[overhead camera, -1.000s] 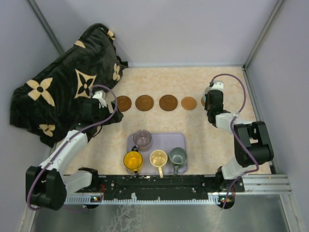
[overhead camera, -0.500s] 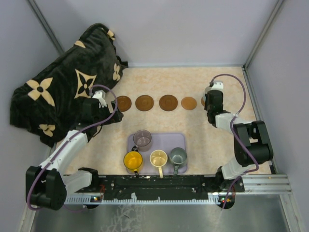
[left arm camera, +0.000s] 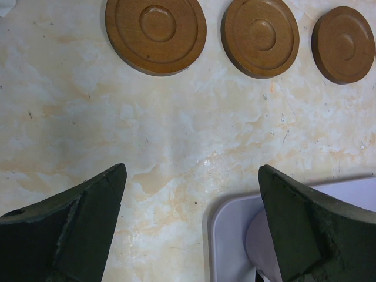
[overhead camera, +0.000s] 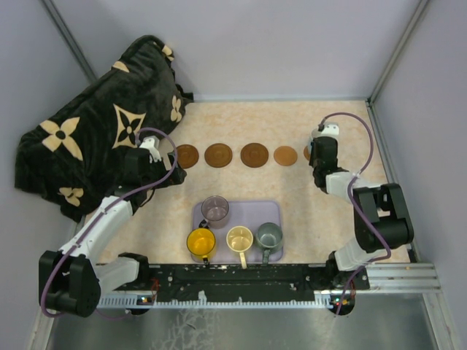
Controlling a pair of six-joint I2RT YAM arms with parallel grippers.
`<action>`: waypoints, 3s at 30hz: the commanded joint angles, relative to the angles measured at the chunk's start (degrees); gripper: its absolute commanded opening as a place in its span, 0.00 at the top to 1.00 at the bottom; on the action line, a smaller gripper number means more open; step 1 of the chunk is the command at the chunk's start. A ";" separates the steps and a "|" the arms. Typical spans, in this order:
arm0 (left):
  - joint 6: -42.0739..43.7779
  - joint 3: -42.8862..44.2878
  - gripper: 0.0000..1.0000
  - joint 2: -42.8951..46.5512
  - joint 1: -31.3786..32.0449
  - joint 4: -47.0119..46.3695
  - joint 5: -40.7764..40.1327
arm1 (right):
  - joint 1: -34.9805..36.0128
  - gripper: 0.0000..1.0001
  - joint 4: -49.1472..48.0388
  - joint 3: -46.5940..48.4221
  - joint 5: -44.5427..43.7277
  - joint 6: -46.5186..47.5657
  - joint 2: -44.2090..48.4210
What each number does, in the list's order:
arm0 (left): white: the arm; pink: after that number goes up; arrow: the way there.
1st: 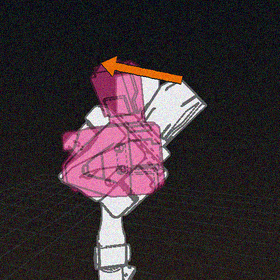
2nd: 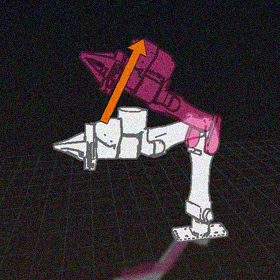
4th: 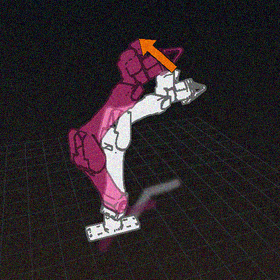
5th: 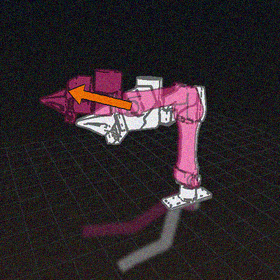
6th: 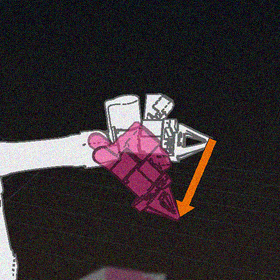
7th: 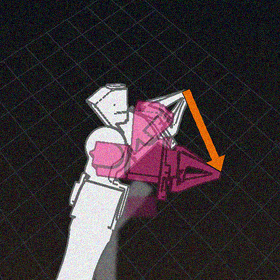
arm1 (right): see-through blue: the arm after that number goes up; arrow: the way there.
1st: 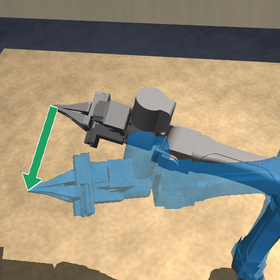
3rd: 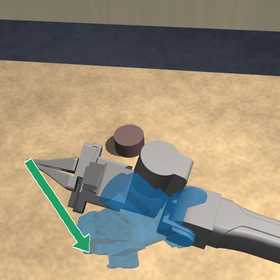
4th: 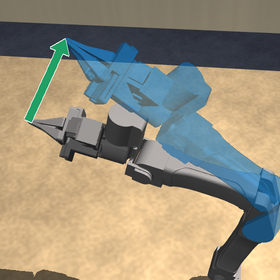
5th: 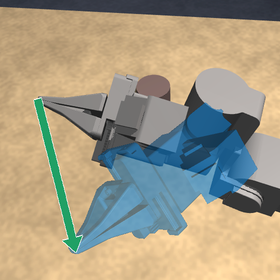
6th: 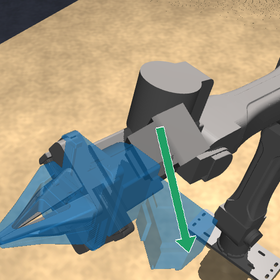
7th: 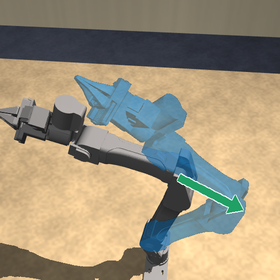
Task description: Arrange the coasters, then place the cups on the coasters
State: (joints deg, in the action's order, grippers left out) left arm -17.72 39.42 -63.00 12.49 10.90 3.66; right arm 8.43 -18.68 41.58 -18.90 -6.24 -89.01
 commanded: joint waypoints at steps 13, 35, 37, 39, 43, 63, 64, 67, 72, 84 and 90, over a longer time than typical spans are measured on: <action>0.49 0.88 0.00 0.42 0.25 -1.23 0.38 | -0.51 0.61 -2.35 -0.71 -1.48 -1.79 4.02; 0.36 0.65 0.00 0.61 0.25 -0.92 -0.01 | -0.49 0.66 0.82 -3.33 -6.06 -3.00 6.22; 0.29 0.66 0.00 0.56 0.25 -0.96 -0.05 | -0.52 0.67 1.00 -3.43 -6.08 -3.07 6.35; 0.24 0.66 0.00 0.69 0.25 -0.95 -0.13 | -0.51 0.67 1.09 -3.50 -5.83 -3.22 6.47; 0.23 0.61 0.00 0.69 0.25 -0.96 -0.15 | -0.50 0.67 1.06 -3.61 -4.38 -3.42 6.72; -0.40 0.20 0.00 2.05 0.49 -1.13 -0.12 | 4.65 0.28 19.83 -3.27 -6.68 -11.35 23.51; -0.34 0.22 0.00 2.67 0.63 -0.83 -0.53 | 6.44 0.28 22.11 -2.85 -8.22 -11.83 25.49; -0.07 0.07 0.00 4.61 1.12 0.15 -1.59 | 9.83 0.29 29.58 -0.77 -9.75 -14.54 29.44; -0.33 -0.11 0.00 6.89 4.53 2.14 -3.56 | 16.46 0.31 39.36 1.37 -12.07 -17.97 35.91; -3.31 -1.89 0.00 8.41 17.62 6.79 -11.30 | 42.61 0.39 63.09 5.53 -19.59 -35.73 38.90; -4.43 -3.43 0.00 10.51 19.11 8.79 -9.67 | 48.45 0.40 64.22 4.57 -18.23 -41.82 37.00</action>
State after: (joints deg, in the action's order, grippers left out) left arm -20.78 36.77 -54.48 30.28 17.37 -6.55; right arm 55.18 43.31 44.40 -35.38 -41.80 -50.98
